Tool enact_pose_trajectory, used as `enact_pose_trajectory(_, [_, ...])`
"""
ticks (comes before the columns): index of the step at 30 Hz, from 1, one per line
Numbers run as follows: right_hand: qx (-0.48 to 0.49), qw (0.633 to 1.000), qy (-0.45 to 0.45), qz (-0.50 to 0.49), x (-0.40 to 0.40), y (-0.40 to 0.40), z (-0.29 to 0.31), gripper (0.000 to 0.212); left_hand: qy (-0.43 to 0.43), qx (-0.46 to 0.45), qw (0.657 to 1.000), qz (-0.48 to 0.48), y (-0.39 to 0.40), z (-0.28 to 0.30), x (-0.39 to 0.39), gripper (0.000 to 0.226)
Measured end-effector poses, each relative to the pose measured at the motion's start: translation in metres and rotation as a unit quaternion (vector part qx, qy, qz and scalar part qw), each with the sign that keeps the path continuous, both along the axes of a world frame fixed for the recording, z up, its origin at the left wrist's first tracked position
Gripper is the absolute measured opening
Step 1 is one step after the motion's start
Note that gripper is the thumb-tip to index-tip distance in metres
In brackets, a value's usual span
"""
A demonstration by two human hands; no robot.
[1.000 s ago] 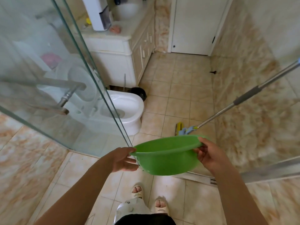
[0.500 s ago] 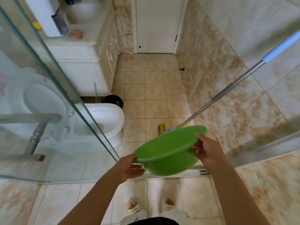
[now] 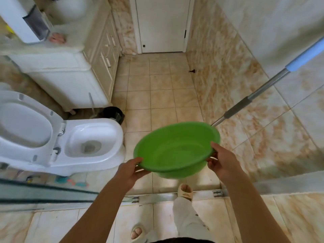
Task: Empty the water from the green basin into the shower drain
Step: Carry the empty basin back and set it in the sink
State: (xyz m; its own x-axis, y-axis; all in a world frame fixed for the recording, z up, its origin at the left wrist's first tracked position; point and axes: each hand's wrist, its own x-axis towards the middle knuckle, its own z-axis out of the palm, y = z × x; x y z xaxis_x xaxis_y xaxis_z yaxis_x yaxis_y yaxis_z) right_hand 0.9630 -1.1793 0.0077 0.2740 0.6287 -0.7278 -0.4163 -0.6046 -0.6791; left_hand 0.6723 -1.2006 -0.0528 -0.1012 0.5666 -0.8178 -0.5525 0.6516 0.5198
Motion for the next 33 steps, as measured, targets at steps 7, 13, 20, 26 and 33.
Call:
enact_pose_trajectory(7, [0.038, 0.994, 0.026, 0.102, 0.041, 0.098, 0.002, 0.02, 0.064, 0.043, 0.993, 0.094, 0.089, 0.021, 0.027, 0.008])
enact_pose_trajectory(13, [0.065, 0.985, 0.054, 0.151, 0.047, 0.131, 0.003, 0.015, 0.078, 0.057, 0.987, 0.126, 0.111, 0.027, 0.021, 0.024])
enact_pose_trajectory(20, [0.061, 0.983, 0.07, 0.157, 0.048, 0.147, 0.003, 0.02, 0.095, 0.062, 0.982, 0.148, 0.131, 0.04, 0.023, 0.013])
enact_pose_trajectory(26, [0.054, 0.987, 0.066, 0.139, 0.042, 0.172, 0.0, 0.019, 0.103, 0.066, 0.982, 0.145, 0.164, 0.048, 0.018, 0.017])
enact_pose_trajectory(33, [0.056, 0.991, 0.056, 0.103, 0.034, 0.213, -0.016, 0.028, 0.082, 0.045, 0.989, 0.113, 0.231, 0.038, 0.009, 0.024])
